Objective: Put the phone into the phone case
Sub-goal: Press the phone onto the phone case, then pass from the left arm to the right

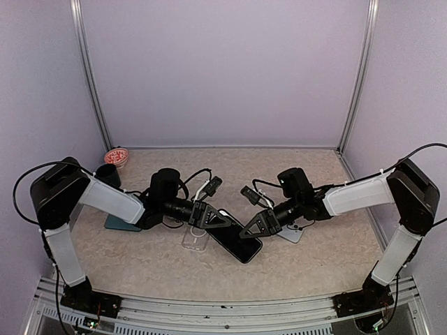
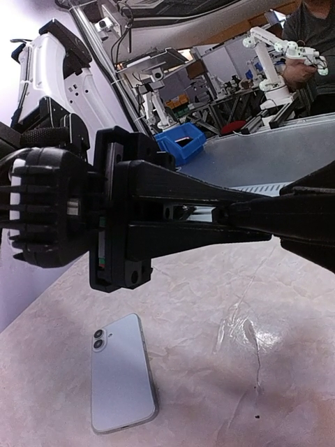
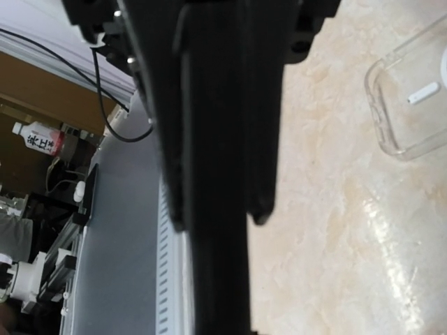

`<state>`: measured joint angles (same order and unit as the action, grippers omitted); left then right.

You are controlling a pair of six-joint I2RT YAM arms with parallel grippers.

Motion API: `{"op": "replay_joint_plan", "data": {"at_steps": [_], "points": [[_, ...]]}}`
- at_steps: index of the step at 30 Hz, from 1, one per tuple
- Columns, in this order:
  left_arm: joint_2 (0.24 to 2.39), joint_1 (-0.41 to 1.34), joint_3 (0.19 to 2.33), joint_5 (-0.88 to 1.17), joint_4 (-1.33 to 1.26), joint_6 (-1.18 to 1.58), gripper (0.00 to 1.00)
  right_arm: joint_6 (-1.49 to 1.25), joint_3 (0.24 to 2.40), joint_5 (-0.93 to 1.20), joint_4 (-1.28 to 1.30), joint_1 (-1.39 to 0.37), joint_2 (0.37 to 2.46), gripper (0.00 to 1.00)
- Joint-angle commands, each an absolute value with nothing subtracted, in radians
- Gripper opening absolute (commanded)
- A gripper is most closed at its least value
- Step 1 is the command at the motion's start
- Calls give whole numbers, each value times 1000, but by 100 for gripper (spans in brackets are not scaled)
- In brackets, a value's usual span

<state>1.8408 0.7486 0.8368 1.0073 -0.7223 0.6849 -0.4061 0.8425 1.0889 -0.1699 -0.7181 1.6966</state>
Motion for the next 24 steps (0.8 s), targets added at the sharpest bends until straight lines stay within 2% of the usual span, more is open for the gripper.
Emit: {"op": "replay_joint_plan", "data": {"at_steps": [1,3,8,11,18,24], "points": [[1803,749,866,948,-738,666,10,-416,872,1132,-205,-740,1707,0],[1797,747,860,943,-746,669,19,-421,869,1132,-215,-740,1707,0],[1772,738,836,936,-802,702,55,-436,858,1125,-245,-740,1687,0],[1739,716,794,914,-877,753,72,-439,856,1115,-253,-738,1672,0],[1659,676,717,830,-938,774,85,-491,817,1056,-334,-695,1624,0],[1652,673,658,813,-1036,824,89,-570,753,1017,-458,-629,1524,0]]}}
